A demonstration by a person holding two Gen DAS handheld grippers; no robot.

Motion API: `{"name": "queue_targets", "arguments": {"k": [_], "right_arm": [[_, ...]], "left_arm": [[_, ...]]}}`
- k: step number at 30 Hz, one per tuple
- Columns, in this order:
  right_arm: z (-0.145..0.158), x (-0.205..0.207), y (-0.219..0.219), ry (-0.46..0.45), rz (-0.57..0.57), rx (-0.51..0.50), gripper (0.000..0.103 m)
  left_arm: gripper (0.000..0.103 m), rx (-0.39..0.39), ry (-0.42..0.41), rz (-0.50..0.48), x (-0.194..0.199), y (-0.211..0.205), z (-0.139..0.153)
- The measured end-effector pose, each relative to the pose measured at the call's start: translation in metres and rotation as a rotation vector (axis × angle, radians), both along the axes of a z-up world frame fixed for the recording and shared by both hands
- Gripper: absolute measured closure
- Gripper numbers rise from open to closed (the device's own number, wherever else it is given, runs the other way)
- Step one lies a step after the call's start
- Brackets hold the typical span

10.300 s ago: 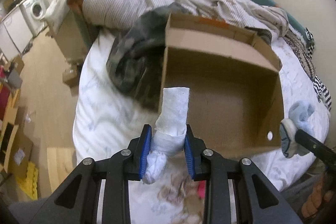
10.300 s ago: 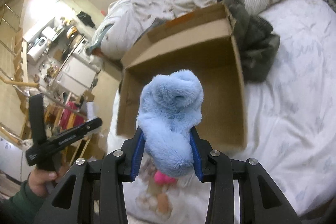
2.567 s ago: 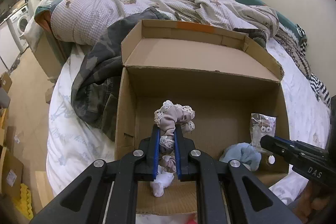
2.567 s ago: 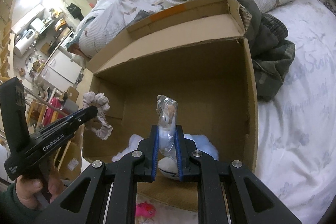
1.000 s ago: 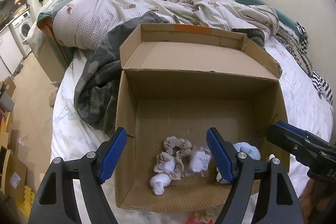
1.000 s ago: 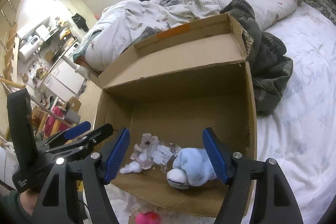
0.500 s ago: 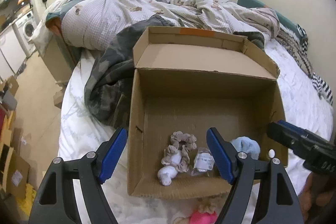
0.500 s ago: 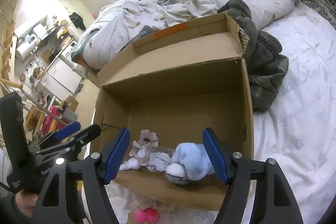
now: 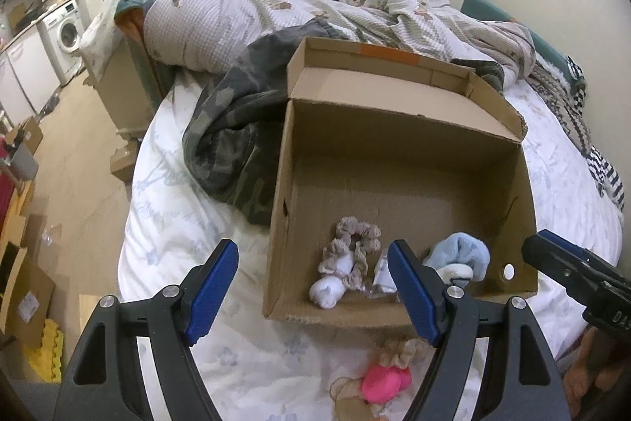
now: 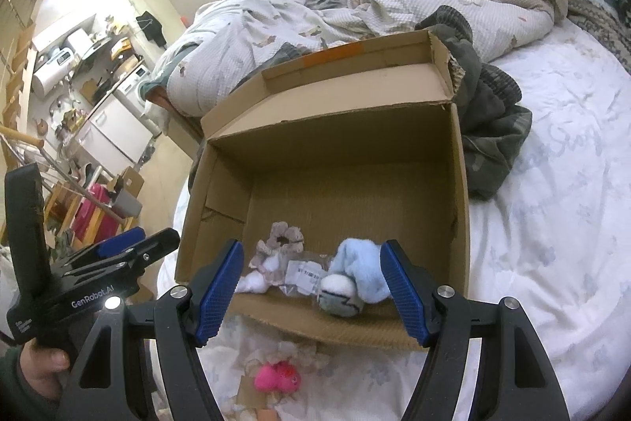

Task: Organize soft objects
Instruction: 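Withdraw both tools from the box and move the right tool toward the pink duck, then lift the pink duck with the right tool while the left grasps the beige cylinder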

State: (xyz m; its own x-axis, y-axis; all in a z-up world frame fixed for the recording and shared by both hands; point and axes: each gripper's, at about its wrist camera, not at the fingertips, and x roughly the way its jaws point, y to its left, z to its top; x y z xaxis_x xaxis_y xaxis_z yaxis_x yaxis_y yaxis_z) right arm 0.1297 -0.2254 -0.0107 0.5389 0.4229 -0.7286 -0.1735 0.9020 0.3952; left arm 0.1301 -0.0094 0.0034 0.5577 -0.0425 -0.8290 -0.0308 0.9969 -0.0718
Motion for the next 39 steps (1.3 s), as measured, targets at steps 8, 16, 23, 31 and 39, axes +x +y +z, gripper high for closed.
{"name": "queue_targets", "arguments": {"k": [8,16,23,31,39], "right_arm": [[-0.005,-0.015,0.003,0.037,0.005,0.017,0.027],[-0.012,-0.034,0.01,0.074,0.027,0.015,0.027],[-0.031,-0.046,0.019,0.17,0.067,0.026,0.027],[-0.073,-0.043,0.038,0.37,0.121,0.037,0.027],[-0.119,-0.036,0.067,0.536,0.157,0.03,0.027]], "left_arm": [[0.027,-0.008,0.049,0.017,-0.017,0.004,-0.008],[0.027,-0.002,0.098,0.001,-0.032,0.003,-0.016],[0.027,0.037,0.145,0.025,-0.043,0.012,-0.029],[0.027,-0.001,0.205,0.117,-0.045,0.042,-0.039],[0.027,0.013,0.251,0.124,-0.051,0.052,-0.051]]}}
